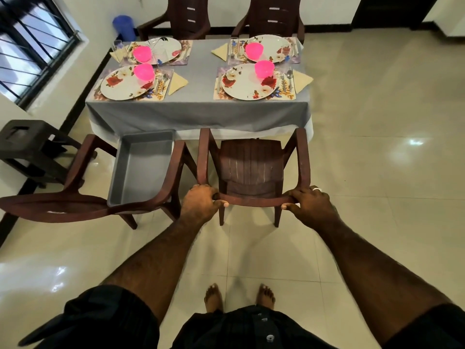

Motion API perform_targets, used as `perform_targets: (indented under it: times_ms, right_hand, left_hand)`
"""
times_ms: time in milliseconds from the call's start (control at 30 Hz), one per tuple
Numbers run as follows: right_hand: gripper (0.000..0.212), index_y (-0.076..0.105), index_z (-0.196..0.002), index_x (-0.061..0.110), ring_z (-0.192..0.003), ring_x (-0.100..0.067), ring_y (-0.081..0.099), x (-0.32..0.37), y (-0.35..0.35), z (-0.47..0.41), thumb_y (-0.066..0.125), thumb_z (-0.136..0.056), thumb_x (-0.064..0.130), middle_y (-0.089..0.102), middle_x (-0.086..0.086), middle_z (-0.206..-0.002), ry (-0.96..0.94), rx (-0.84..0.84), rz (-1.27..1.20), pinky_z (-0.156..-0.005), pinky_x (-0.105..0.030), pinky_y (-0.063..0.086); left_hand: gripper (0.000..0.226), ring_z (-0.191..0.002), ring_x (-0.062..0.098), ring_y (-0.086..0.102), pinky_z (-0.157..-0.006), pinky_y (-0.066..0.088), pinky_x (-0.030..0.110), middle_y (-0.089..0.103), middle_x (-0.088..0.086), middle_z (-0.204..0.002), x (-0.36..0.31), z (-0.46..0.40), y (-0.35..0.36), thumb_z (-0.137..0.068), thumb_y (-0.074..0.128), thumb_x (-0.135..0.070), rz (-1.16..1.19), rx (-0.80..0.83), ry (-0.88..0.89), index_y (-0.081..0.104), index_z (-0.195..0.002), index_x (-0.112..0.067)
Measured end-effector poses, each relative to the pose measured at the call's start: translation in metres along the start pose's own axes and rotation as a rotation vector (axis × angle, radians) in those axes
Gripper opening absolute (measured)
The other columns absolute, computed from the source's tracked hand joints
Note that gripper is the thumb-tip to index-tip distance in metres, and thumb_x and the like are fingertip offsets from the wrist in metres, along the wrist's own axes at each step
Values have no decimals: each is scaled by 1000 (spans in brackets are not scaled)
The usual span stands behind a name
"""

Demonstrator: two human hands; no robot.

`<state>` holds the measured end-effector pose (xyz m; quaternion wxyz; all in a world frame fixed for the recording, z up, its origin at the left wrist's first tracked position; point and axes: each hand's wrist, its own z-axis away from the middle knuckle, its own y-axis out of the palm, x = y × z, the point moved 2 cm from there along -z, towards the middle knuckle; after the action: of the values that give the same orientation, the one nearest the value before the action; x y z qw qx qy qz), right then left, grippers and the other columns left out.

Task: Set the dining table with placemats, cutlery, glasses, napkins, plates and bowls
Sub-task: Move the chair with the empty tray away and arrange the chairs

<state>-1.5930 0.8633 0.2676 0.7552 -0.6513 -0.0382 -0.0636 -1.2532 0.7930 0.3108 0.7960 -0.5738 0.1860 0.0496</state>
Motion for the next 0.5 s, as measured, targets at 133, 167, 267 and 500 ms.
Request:
perform_targets:
  times_ms: [133,167,267,500]
  right_hand:
    - [74,62,-124,41,-116,-23,58,-3,-4,-5,25,-83,90,67,9,-121,10,63,14,-97,-48,49]
    - [75,62,-122,42,-117,-24,57,-3,-7,-7,26,-81,92,66,9,-120,17,97,10,-98,-50,47]
    - [82,57,-130,42,-126,-28,54,11,-21,-18,34,-75,98,62,3,-132,28,231,-1,-105,-58,36]
    - [96,34,-155,36,-153,-31,27,136,-28,-47,33,-79,95,35,-4,-163,-121,183,-88,-120,-67,11]
  left_hand:
    - [49,-107,15,67,-98,57,44,73,-11,-108,-4,0,-5,-85,73,-67,27,36,-24,75,-118,-32]
    - [50,-108,15,67,-98,57,44,73,-12,-109,-4,-1,-5,-84,74,-67,38,44,-24,75,-119,-32]
    - [56,-120,17,63,-104,54,44,69,-10,-123,0,2,-12,-81,81,-61,69,64,-5,70,-128,-33]
    - [95,-148,27,39,-117,42,53,41,-3,-162,105,16,-47,-77,72,-76,-32,96,-65,37,-156,-37]
